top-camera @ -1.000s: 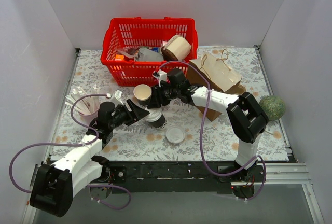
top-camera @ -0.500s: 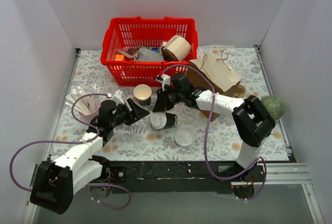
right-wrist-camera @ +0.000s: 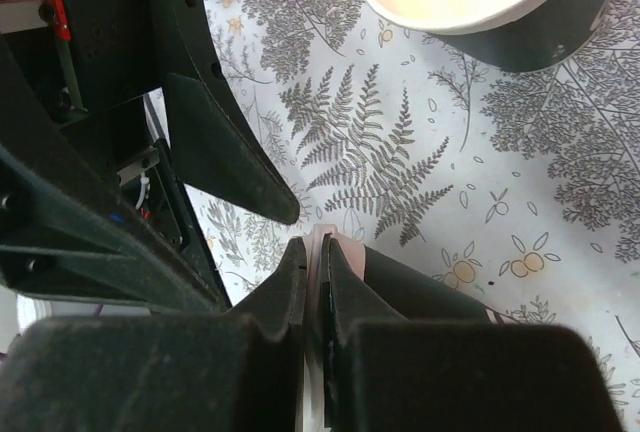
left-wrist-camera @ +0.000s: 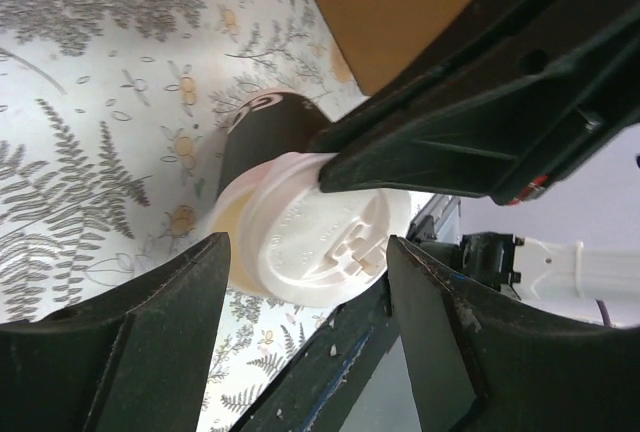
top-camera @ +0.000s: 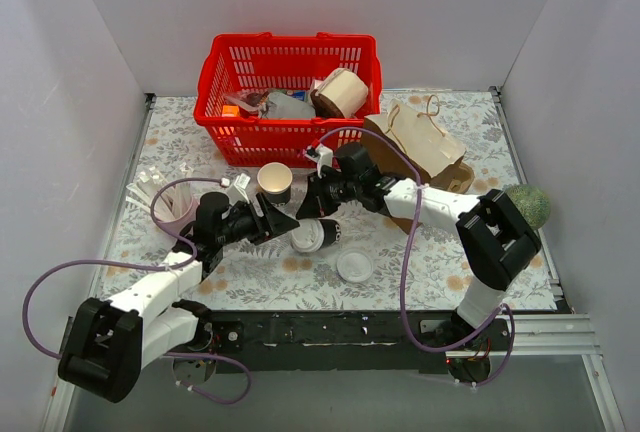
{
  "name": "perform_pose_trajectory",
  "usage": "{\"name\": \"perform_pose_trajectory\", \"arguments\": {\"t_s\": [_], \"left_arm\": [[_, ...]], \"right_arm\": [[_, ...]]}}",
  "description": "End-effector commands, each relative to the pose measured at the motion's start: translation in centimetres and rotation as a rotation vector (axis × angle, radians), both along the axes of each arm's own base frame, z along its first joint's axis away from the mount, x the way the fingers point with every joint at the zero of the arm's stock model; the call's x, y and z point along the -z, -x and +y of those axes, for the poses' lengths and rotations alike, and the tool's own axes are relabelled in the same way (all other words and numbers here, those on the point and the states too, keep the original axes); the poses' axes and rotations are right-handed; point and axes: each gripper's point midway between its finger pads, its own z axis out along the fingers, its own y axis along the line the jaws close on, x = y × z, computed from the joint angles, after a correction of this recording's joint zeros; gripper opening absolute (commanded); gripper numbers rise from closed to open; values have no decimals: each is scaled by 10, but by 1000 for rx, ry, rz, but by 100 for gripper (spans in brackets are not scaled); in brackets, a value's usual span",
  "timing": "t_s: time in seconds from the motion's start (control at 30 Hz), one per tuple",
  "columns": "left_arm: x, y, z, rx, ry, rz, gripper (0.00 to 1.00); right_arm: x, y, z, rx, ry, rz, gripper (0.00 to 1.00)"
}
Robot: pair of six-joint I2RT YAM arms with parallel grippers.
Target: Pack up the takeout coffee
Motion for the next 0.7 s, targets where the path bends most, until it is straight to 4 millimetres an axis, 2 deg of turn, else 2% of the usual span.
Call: {"name": "perform_pose_trajectory", "arguments": {"t_s": [0.0, 0.13, 0.27, 0.37, 0.4, 0.47, 0.5, 0.53, 0.57, 0.67], "left_arm": [[-26, 9, -11, 85, 47, -116, 63], [-21, 11, -10, 84, 32, -92, 62], [-24, 14, -13, 90, 26, -83, 59], [-33, 15, -11, 66, 9, -92, 59], [-34, 11, -7, 25, -8, -93, 63], [-38, 10, 1, -30, -34, -56, 65], [-43, 4, 10, -104, -50, -71, 71], [-36, 7, 16, -131, -82, -26, 76], [-41, 4, 19, -148, -97, -36, 79], [-37, 6, 24, -172, -127, -12, 80]], "right_arm": [[-41, 4, 8, -26, -131, -33, 1], [-61, 7, 11, -33, -208, -39, 1], [-70, 10, 10, -23, -256, -20, 1], [-66, 10, 8, -1, -256, -6, 1], [-67, 10, 7, 3, -259, -1, 1], [-64, 13, 6, 12, -265, 27, 1], [-64, 13, 7, 13, -268, 28, 1], [-63, 11, 6, 23, -264, 28, 1], [-62, 9, 5, 36, -255, 31, 1], [-62, 6, 1, 59, -229, 3, 1]]}}
